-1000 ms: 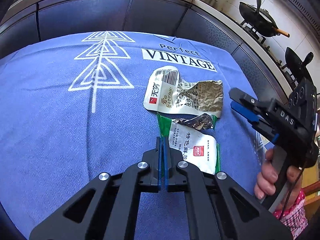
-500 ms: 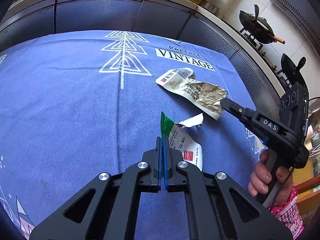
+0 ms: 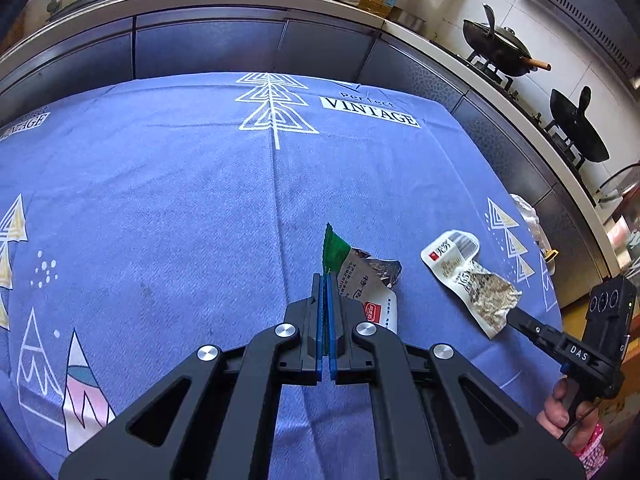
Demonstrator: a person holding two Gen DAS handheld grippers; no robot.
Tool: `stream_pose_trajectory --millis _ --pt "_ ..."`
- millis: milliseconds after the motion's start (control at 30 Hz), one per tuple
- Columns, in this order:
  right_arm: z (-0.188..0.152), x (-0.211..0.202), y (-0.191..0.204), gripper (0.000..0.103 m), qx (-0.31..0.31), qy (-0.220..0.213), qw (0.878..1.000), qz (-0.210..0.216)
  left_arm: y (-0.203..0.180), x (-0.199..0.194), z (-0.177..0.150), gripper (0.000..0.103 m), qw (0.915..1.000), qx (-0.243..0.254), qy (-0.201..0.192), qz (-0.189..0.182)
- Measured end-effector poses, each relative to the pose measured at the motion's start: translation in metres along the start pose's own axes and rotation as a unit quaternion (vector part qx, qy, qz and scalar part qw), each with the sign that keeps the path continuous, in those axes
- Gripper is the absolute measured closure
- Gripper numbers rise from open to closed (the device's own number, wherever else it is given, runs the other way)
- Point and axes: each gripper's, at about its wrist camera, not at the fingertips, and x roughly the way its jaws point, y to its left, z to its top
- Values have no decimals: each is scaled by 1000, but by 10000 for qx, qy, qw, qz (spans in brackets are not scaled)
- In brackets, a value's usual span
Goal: Collect trash
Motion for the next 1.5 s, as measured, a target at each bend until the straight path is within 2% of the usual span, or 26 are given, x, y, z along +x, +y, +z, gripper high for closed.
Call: stream_pose_trajectory --millis 100,167,233,267,300,333,367,467,567,800,900,967,1033,1067,1100,1133,1167,1233,1300,1500 --pt "-20 -17 -8 96 120 21 9999 6 0 -8 -10 97 10000 90 -19 2" --pt "-31 -23 -14 93 239 106 9997 -43 0 -10 -16 87 10000 89 8 42" --pt "-38 -28 -20 79 350 142 9993 50 3 -11 -21 58 9999 42 13 92" --pt "-40 -32 -20 67 368 69 9992 104 5 -12 -23 51 9999 -2 22 131" --pt "-41 -37 -19 61 326 -12 9994 84 7 -13 -24 44 9999 -63 25 120" --pt "-41 -41 -17 51 238 -114 9997 -2 9 -14 -25 44 9999 -107 32 81" --pt "-41 -45 -14 50 131 -226 9996 -119 13 -15 -27 43 9999 -152 60 43" --pt "-36 -52 -12 50 -110 -410 9987 -275 18 -17 -28 43 9995 -284 136 -100" --pt "-27 -52 -16 47 -113 -475 9983 -315 21 -16 -27 36 9991 -342 169 -197" --pt "-12 -41 -14 45 -195 -473 9981 -338 24 1 -17 35 9992 -315 234 28" --pt "-7 -33 -9 43 -287 -425 9980 -379 23 10 -15 37 9989 -322 333 -34" --pt "-4 -26 -7 43 -338 -379 9980 -382 18 14 -16 44 9990 -216 377 -65" --pt "-2 -19 -4 42 -394 -343 9978 -401 14 21 -19 68 9987 -121 499 -56" --pt "-1 -16 -3 43 -411 -314 9978 -410 10 20 -20 72 9991 -50 423 86" --pt "0 -12 -2 43 -423 -271 9979 -415 7 22 -21 93 9989 30 460 112" --pt "0 -7 -2 53 -448 -205 9978 -438 6 24 -23 97 9986 10 525 50" --pt "-1 -5 -1 83 -524 -225 9970 -524 6 24 -24 99 9986 -55 532 37" --pt "-2 -3 1 84 -594 -106 9973 -409 2 22 -23 101 9987 -68 512 -6" --pt "-3 -6 3 85 -658 -174 9967 -433 -6 19 -20 101 9989 1 467 -58" --pt "9 -37 -12 85 -443 -676 9959 -407 -49 16 8 101 9977 285 361 -492"
